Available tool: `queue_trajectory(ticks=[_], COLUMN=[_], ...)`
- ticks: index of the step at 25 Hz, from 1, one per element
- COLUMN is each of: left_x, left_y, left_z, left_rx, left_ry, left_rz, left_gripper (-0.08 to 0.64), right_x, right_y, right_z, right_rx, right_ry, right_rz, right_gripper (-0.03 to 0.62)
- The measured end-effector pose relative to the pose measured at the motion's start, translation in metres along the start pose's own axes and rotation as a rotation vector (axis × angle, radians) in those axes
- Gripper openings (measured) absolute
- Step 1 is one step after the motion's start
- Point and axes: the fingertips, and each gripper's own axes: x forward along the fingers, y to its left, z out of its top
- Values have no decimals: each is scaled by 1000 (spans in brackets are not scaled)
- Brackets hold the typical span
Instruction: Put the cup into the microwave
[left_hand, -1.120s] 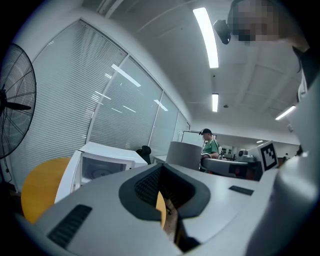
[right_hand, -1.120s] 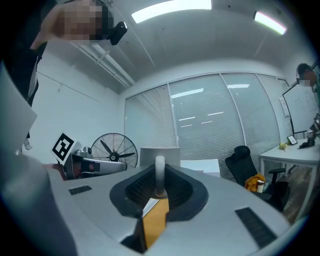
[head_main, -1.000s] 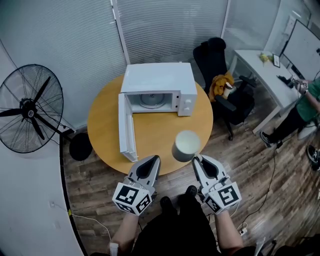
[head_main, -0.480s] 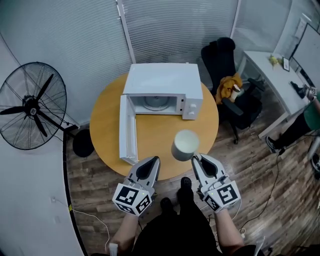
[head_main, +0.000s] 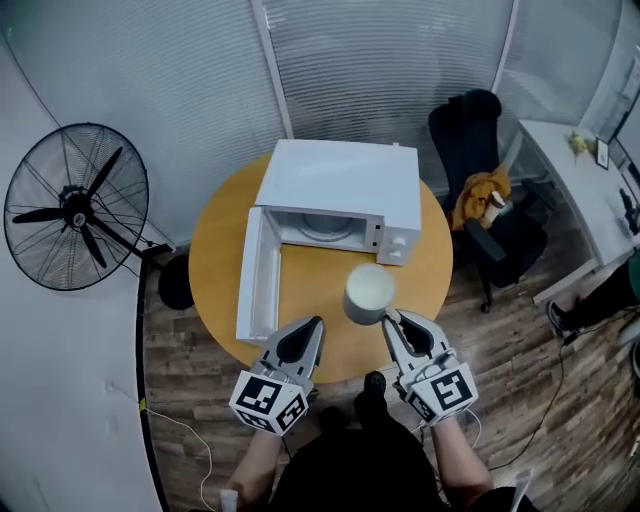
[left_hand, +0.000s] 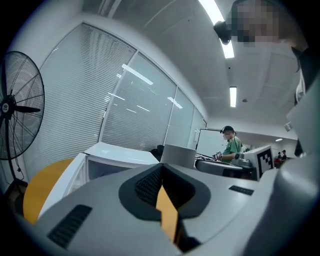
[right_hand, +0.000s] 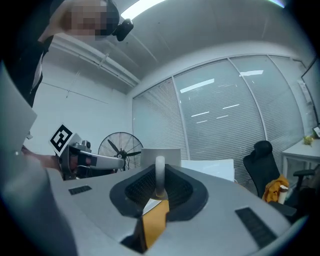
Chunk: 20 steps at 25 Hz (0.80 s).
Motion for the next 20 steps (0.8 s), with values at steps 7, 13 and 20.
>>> queue_trajectory(ticks=[7,13,20], left_x=[32,51,63], left_y=[8,14,20], left_z=[5,2,-7], left_rx=[-5,-15,-34], left_ry=[-2,1,-2], left_rz=[80,153,217], left_gripper=[-5,-5,-5], right_x=[28,47,64], right_y=[-29,-50,-60], right_z=[0,-9,-26], right_rx=[-18,-28,-19], right_ry=[-11,-4,14], right_rz=[96,157,218], right_gripper=[55,55,54])
